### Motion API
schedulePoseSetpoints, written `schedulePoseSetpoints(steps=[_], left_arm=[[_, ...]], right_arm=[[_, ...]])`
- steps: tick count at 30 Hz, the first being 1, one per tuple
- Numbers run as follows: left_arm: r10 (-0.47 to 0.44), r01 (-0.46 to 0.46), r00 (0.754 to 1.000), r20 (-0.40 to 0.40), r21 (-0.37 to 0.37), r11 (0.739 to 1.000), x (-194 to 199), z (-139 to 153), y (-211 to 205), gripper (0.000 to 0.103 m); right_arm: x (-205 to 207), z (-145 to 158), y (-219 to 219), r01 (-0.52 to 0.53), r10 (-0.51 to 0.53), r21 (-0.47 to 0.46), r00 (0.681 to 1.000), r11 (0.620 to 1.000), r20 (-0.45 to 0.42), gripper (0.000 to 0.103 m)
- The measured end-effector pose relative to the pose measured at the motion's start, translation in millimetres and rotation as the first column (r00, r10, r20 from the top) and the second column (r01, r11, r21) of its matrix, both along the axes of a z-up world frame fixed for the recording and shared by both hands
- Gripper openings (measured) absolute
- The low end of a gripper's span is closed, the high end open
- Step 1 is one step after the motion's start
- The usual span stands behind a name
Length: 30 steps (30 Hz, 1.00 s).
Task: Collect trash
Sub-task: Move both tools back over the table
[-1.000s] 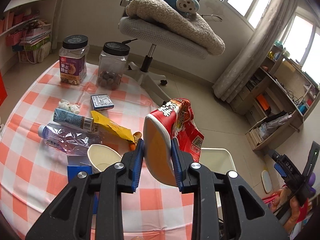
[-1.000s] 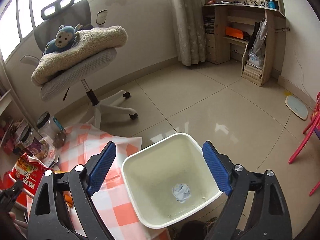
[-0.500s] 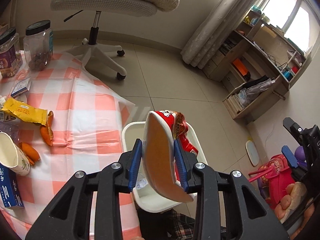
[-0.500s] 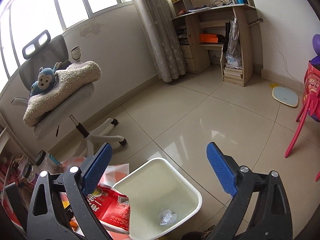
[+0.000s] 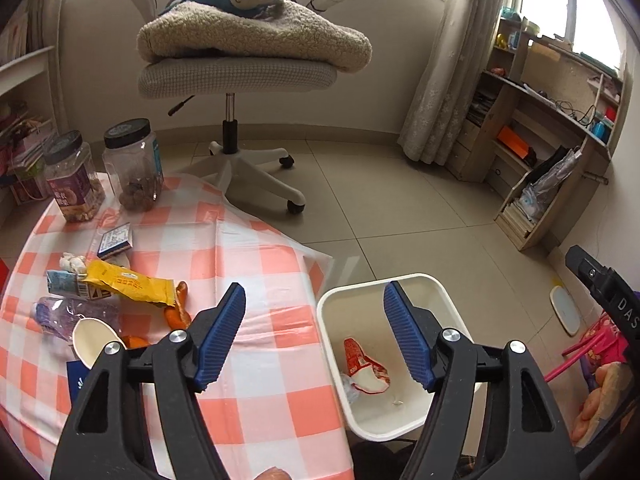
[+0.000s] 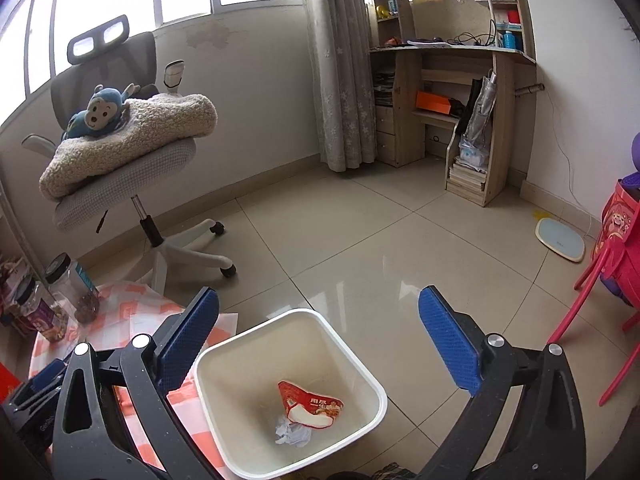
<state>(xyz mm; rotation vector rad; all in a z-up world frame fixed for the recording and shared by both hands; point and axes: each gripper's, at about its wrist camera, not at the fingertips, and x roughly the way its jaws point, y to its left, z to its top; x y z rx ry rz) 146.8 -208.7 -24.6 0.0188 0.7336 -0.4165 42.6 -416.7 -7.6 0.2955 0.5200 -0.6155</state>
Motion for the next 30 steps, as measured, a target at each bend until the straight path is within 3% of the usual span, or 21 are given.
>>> schedulePoseSetpoints(steps=[2,5,11,25,30], left_arm=[[0.049,-0.052,0.996,0.069,0.037,0.998,-5.7,4.4,13.5,0.084],[0.111,-0.118,0.985,0.134,0.049,0.992,-10.8,8.9,36.6,0.09],[0.206,-0.225,0.96,0.189,0.085,0.971,-9.6,10.0,69.1,0.09],[0.334,-0.35,0.93,0.151,0.09,0.932,-3.2,7.7,140.1,0.09],[0.41,-0.414,0.91,0.054,0.109,0.904,9.9,-2.4,176.5,0.09]], right_arm=[[7.4,-2.0,15.7,-0.032,0.031,-0.035,0.999,0.999,-0.018,0.096],[18.9,-5.3,40.1,-0.087,0.085,-0.06,0.995,0.994,-0.045,0.096],[36.1,-4.8,91.4,-0.172,0.166,-0.144,0.984,0.974,-0.058,0.096],[64.4,-4.7,170.1,-0.3,0.289,-0.181,0.954,0.937,-0.085,0.096],[73.5,-6.0,187.9,-0.348,0.337,-0.148,0.937,0.926,-0.091,0.096]])
